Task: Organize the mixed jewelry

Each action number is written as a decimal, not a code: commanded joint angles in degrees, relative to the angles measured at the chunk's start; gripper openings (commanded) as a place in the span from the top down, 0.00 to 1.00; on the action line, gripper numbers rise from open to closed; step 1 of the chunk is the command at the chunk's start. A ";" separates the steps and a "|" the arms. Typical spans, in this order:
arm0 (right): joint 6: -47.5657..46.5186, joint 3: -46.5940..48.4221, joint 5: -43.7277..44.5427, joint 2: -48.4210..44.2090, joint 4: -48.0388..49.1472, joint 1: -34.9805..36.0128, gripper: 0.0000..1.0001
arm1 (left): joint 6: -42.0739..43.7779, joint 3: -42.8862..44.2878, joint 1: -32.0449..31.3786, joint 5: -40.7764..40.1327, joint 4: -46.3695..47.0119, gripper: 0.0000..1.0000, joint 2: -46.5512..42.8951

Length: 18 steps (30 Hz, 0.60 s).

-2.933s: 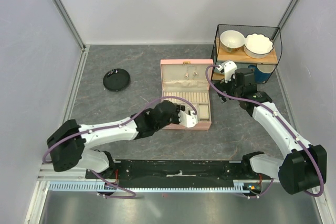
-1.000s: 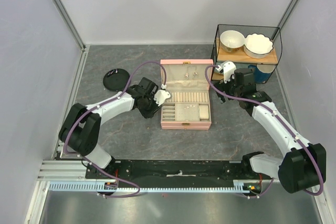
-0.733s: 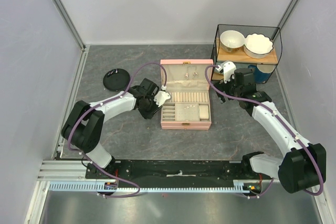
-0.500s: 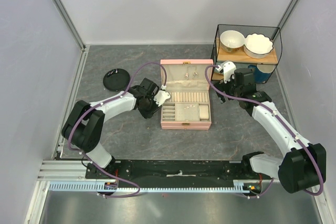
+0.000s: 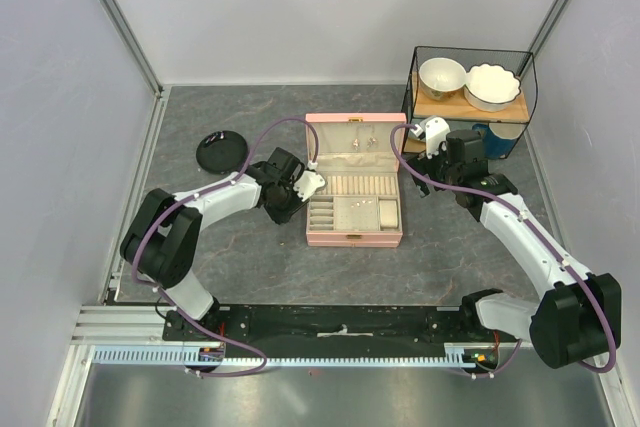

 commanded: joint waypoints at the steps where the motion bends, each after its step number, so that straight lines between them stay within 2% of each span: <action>1: -0.06 -0.03 -0.51 -0.47 1.00 -0.11 0.02 | -1.46 2.00 0.28 -0.04 1.50 0.73 0.46; 18: -0.06 -0.03 -0.33 -0.55 1.00 -0.11 0.02 | -1.02 1.73 0.19 0.04 1.50 0.75 1.26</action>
